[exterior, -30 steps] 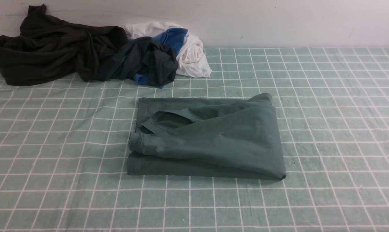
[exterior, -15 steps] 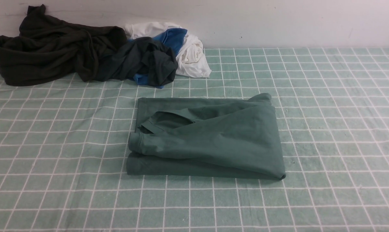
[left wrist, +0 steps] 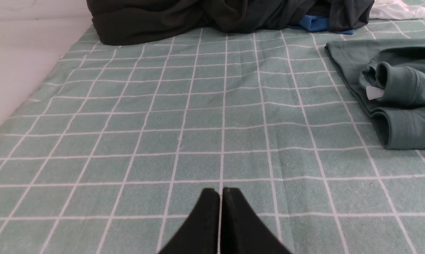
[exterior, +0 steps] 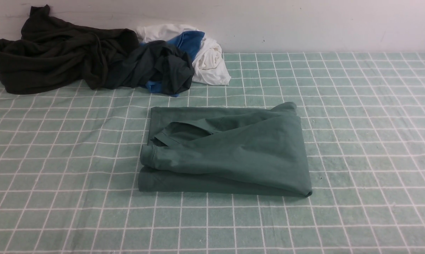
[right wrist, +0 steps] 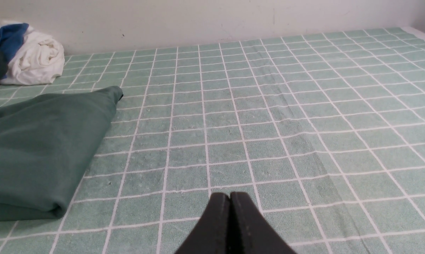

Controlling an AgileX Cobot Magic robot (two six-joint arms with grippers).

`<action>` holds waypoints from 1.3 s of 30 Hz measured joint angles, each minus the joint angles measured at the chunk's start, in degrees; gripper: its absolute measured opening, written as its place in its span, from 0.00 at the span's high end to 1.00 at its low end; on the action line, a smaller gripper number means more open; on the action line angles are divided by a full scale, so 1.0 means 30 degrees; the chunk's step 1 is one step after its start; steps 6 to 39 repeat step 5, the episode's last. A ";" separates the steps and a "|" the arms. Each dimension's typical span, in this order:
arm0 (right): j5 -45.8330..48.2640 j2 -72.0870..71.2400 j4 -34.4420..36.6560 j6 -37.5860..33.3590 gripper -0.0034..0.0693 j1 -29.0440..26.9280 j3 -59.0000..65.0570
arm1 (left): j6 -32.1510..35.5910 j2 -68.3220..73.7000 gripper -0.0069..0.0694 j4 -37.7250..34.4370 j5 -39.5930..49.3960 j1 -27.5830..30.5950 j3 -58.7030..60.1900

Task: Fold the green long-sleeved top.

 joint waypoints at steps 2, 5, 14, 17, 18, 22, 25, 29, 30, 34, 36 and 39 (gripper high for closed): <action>0.0000 0.0000 0.0000 0.0000 0.97 0.0000 0.0000 | 0.0000 0.0000 0.91 0.0000 0.0000 0.0000 0.0000; 0.0000 0.0000 0.0000 0.0000 0.97 0.0000 0.0000 | 0.0000 0.0000 0.91 0.0000 0.0000 0.0000 0.0000; 0.0000 0.0000 0.0000 0.0000 0.97 0.0000 0.0000 | 0.0000 0.0000 0.91 0.0000 0.0000 0.0000 0.0000; 0.0000 0.0000 0.0000 0.0000 0.97 0.0000 0.0000 | 0.0000 0.0000 0.91 0.0000 0.0000 0.0000 0.0000; 0.0000 0.0000 0.0000 0.0000 0.97 0.0000 0.0000 | 0.0000 0.0000 0.91 0.0000 0.0000 0.0000 0.0000; 0.0000 0.0000 0.0000 0.0000 0.97 0.0000 0.0000 | 0.0000 0.0000 0.91 0.0000 0.0000 0.0000 0.0000; 0.0000 0.0000 0.0000 0.0000 0.97 0.0000 0.0000 | 0.0000 0.0000 0.91 0.0000 0.0000 0.0000 0.0000; 0.0000 0.0000 0.0000 0.0000 0.97 0.0000 0.0000 | 0.0000 0.0000 0.91 0.0000 0.0000 0.0000 0.0000; 0.0000 0.0000 0.0000 0.0000 0.97 0.0000 0.0000 | 0.0000 0.0000 0.91 0.0000 0.0000 0.0000 0.0000; 0.0000 0.0000 0.0000 0.0000 0.97 0.0000 0.0000 | 0.0000 0.0000 0.91 0.0000 0.0000 0.0000 0.0000; 0.0000 0.0000 0.0000 0.0000 0.97 0.0000 0.0000 | 0.0000 0.0000 0.91 0.0000 0.0000 0.0000 0.0000; 0.0000 0.0000 0.0000 0.0000 0.97 0.0000 0.0000 | 0.0000 0.0000 0.91 0.0000 0.0000 0.0000 0.0000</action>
